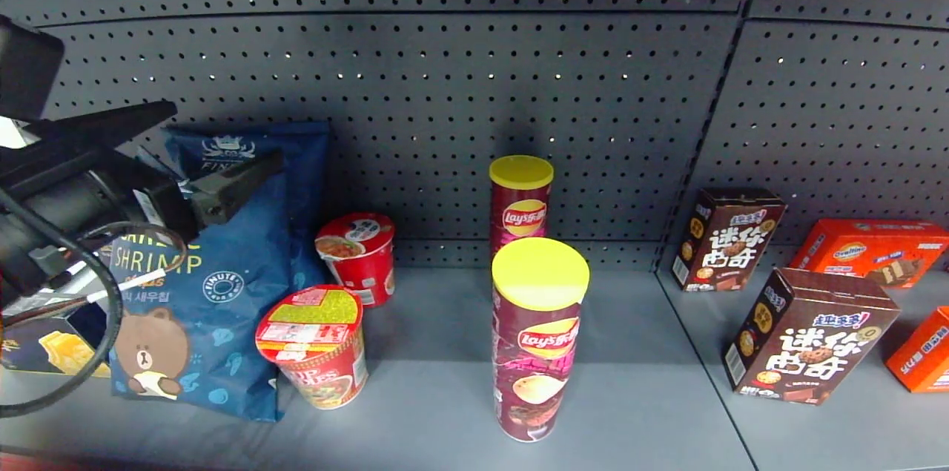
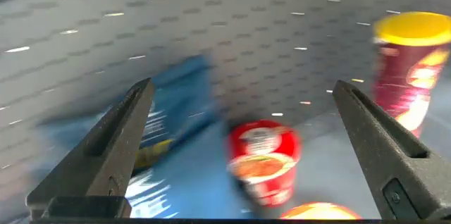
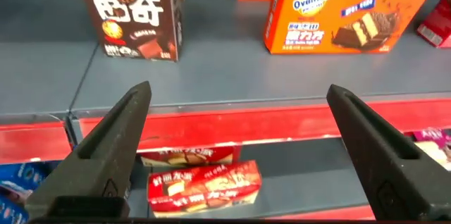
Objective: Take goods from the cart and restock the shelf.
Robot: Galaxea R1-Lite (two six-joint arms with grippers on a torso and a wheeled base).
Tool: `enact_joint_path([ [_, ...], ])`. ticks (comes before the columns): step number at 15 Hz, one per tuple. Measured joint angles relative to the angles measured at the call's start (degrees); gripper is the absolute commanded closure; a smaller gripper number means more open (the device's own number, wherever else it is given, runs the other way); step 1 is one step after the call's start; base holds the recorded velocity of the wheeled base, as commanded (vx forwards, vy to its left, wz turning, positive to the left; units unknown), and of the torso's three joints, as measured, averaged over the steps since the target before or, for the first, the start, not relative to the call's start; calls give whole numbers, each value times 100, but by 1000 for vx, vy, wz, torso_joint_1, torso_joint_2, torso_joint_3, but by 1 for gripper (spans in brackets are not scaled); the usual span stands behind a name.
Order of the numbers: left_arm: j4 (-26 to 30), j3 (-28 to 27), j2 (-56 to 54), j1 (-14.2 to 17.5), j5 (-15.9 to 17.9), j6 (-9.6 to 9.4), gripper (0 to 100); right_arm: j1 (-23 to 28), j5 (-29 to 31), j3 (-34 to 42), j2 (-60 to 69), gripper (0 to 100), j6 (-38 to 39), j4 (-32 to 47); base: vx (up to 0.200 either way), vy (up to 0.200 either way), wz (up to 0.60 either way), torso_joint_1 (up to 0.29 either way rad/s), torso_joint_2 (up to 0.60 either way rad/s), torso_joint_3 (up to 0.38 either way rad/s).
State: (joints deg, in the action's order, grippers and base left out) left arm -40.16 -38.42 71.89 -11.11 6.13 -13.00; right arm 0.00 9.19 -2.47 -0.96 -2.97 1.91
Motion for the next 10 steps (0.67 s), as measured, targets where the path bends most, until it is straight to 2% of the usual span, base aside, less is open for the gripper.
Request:
enact_joint_path([
  [4,162,709,-863,664,-1,17,0,0,-57,0,80,0,35,0,0,0,0,0,0,0],
  [6,334,1269,-1519,822,-91,16,0,2,-60,0,91,0,30,2,0,0,0,0,0,0],
  [8,567,1938,-2249,894,-357,11,0,5,-60,0,96,0,33,2,0,0,0,0,0,0],
  [10,863,2526,-2994,924,-809,-20,0,5,-60,0,96,0,35,2,0,0,0,0,0,0],
])
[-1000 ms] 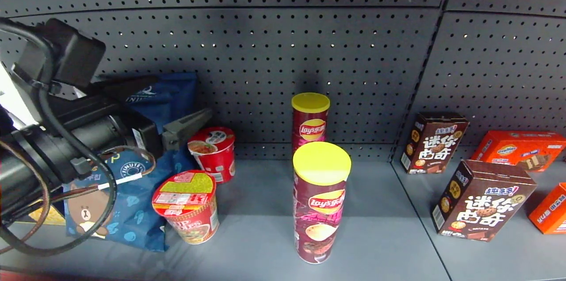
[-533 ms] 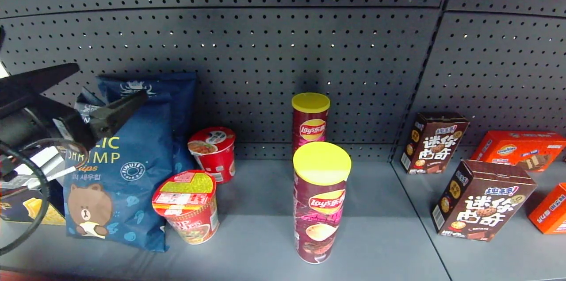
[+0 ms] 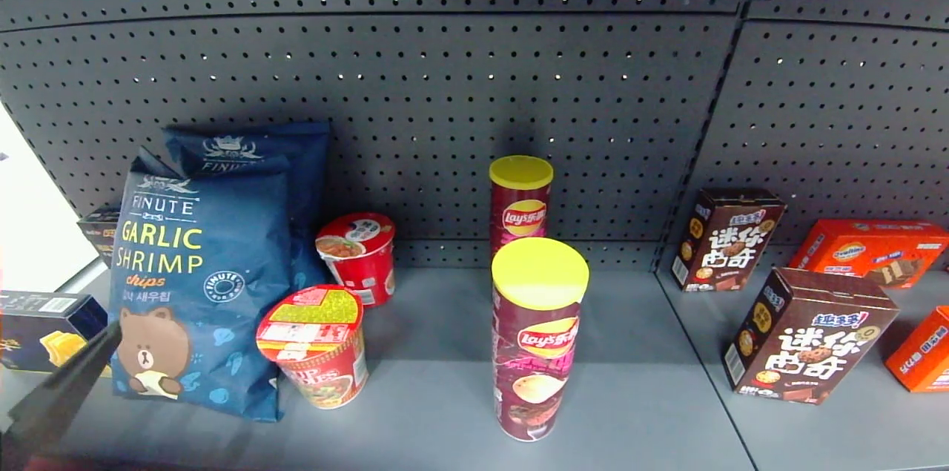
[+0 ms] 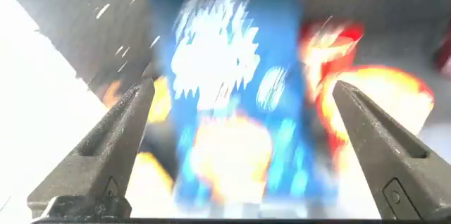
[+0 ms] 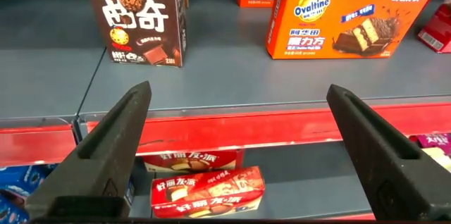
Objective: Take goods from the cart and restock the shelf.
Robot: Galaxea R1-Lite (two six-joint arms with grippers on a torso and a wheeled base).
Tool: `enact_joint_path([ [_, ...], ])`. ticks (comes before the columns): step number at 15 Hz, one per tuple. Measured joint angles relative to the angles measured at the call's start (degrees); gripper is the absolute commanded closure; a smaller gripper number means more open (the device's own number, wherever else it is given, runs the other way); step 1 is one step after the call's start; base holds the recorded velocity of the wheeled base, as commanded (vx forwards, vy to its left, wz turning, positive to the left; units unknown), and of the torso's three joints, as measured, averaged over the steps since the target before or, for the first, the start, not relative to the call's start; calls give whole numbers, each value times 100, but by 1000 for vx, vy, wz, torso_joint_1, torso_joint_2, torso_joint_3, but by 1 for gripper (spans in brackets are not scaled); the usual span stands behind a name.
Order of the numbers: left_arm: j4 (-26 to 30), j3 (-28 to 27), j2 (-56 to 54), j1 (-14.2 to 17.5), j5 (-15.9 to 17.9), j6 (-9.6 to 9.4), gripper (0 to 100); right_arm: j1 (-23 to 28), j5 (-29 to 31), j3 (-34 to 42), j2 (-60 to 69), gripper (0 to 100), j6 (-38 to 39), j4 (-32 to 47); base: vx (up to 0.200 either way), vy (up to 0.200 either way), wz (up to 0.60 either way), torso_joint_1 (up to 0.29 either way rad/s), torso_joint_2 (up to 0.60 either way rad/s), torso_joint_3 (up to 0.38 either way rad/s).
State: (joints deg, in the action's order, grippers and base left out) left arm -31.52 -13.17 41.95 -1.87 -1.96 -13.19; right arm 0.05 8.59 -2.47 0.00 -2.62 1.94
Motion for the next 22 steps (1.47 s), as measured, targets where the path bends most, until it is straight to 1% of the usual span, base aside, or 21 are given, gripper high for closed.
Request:
enact_joint_path([
  [1,282,187,-330,11,-184,-30,0,0,2,-5,0,0,5,0,0,0,0,0,0,0],
  [2,717,308,-697,16,-347,-55,0,0,7,-5,0,0,20,0,0,0,0,0,0,0],
  [5,2460,477,-2128,24,-567,-87,0,2,10,2,0,0,33,0,0,0,0,0,0,0],
  [6,3104,516,-2684,41,-594,-22,0,2,5,2,0,0,20,0,0,0,0,0,0,0],
  [7,3518,600,-3137,74,-551,137,0,2,5,2,0,0,60,0,0,0,0,0,0,0],
  [8,3630,761,-3482,107,-384,293,0,0,2,2,0,0,95,-2,0,0,0,0,0,0],
  [9,3467,896,-3735,129,-33,372,0,-2,5,0,0,0,128,-2,0,0,0,0,0,0],
  [10,3362,997,-3903,145,524,394,0,-2,5,0,0,0,128,-2,0,0,0,0,0,0],
  [11,3298,1052,-4000,151,790,424,0,2,7,0,0,0,132,0,0,0,0,0,0,0],
  [12,3289,1085,-4079,157,863,550,0,2,11,0,0,0,140,-2,0,0,0,0,0,0],
  [13,3287,1097,-4129,160,874,868,0,2,18,2,0,0,156,-2,0,0,0,0,0,0],
  [14,3287,1102,-4155,160,831,1033,0,0,18,0,0,0,158,-2,0,0,0,0,0,0],
  [15,3298,1102,-4170,171,694,1128,0,-5,18,2,0,0,158,-2,0,0,0,0,0,0],
  [16,3270,1148,-4179,177,441,1147,0,-2,21,2,0,0,158,-2,0,0,0,0,0,0],
  [17,3270,1187,-4184,182,327,1152,0,2,21,2,0,0,158,-2,0,0,0,0,0,0],
  [18,3252,1226,-4190,182,63,1141,0,2,16,2,0,0,148,0,0,0,0,0,0,0],
  [20,3206,1281,-4192,182,77,1048,0,6,10,2,0,0,132,0,0,0,0,0,0,0],
  [21,3166,1295,-4192,182,165,952,0,5,-63,2,0,0,161,0,0,0,0,0,0,0],
  [22,3157,1307,-4192,179,185,940,0,0,-102,2,0,0,161,0,-200,0,0,2,2,-2],
])
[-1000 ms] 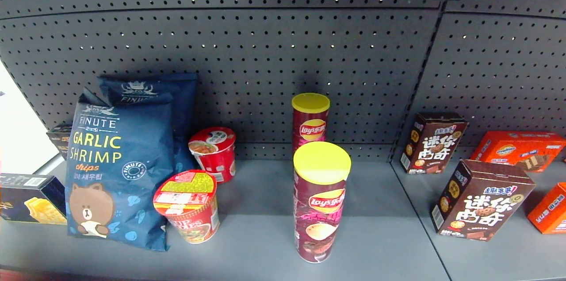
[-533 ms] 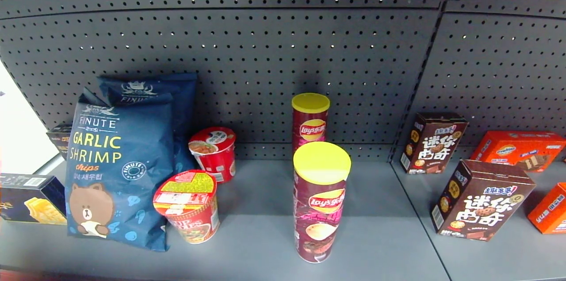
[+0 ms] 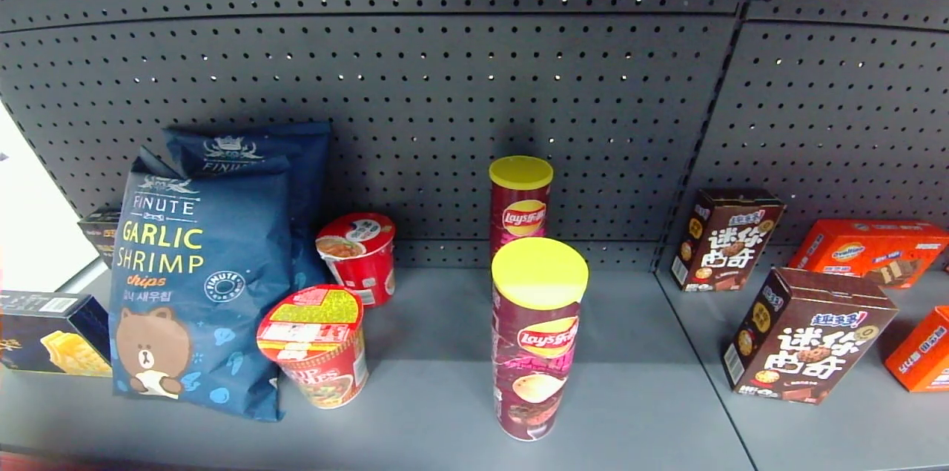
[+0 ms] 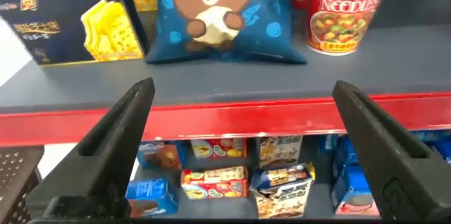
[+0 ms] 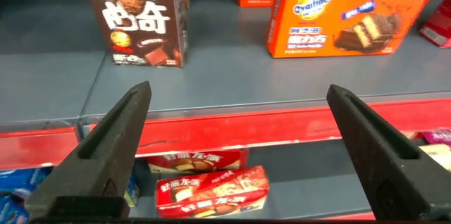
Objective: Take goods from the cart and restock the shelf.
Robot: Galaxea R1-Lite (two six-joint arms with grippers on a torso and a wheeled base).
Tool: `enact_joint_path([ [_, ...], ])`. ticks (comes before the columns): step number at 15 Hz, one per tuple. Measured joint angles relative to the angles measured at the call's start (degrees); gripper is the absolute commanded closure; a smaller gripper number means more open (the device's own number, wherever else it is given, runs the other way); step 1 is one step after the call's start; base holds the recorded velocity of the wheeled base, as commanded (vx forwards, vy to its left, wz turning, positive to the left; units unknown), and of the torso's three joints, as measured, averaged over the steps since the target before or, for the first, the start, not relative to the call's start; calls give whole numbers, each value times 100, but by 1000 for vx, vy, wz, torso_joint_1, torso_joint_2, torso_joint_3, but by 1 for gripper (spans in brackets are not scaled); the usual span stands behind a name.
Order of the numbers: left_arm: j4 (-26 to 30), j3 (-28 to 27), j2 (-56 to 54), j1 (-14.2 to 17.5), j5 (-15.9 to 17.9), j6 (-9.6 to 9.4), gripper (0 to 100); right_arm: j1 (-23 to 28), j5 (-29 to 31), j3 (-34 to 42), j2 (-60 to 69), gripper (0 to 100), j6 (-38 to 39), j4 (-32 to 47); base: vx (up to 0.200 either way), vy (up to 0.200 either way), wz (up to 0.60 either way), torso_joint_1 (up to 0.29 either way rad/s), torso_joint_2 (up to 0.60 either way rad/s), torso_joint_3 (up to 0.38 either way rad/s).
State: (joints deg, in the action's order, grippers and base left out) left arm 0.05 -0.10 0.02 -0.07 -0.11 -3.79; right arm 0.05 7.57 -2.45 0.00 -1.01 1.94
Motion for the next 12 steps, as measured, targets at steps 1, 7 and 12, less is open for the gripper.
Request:
enact_joint_path([
  [1,0,2,0,0,9,2,0,2,-7,0,0,0,-10,0,-200,0,0,2,7,2],
  [7,-5,0,-2,-2,27,218,0,2,-21,0,0,0,-16,2,0,0,0,0,0,0],
  [12,-5,0,-2,2,16,379,0,5,-21,0,0,0,-13,5,0,-40,0,0,0,0],
])
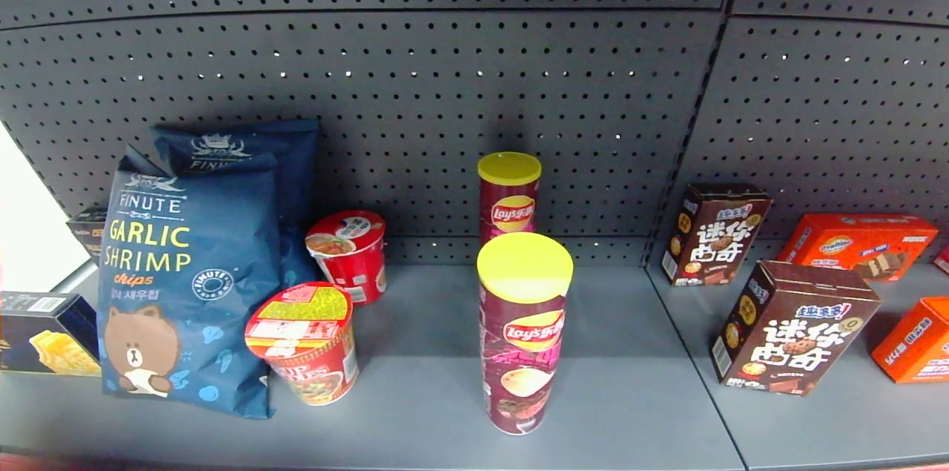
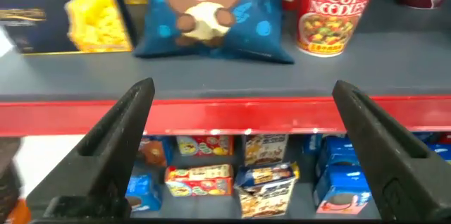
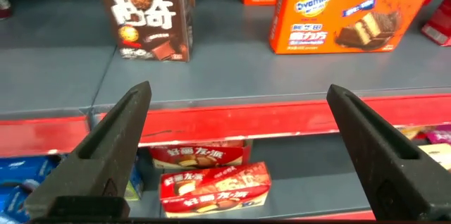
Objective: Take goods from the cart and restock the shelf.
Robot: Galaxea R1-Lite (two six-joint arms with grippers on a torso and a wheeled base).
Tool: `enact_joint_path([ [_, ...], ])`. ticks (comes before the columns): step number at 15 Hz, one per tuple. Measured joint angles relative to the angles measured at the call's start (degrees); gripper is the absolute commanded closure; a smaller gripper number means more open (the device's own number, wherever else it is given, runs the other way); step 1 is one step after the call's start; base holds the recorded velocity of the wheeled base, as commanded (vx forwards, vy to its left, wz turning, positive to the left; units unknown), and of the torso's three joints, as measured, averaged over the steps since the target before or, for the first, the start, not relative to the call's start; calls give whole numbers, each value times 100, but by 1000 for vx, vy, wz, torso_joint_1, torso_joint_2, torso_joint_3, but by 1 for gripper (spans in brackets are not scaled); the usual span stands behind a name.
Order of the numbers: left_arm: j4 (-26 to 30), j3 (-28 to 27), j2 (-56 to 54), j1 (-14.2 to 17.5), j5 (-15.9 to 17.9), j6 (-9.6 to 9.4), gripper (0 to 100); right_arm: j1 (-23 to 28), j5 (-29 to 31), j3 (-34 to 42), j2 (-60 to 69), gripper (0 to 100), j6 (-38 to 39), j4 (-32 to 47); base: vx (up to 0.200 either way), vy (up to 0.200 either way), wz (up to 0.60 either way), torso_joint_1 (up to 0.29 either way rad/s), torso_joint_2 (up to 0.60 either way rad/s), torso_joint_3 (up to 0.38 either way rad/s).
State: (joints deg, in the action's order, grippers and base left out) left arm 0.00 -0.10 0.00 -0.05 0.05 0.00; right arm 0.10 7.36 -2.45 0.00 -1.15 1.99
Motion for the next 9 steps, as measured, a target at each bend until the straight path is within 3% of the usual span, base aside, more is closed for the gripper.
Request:
enact_joint_path([
  [9,0,0,0,-2,-16,16,0,-2,2,0,0,0,-2,-5,0,0,0,0,0,0],
])
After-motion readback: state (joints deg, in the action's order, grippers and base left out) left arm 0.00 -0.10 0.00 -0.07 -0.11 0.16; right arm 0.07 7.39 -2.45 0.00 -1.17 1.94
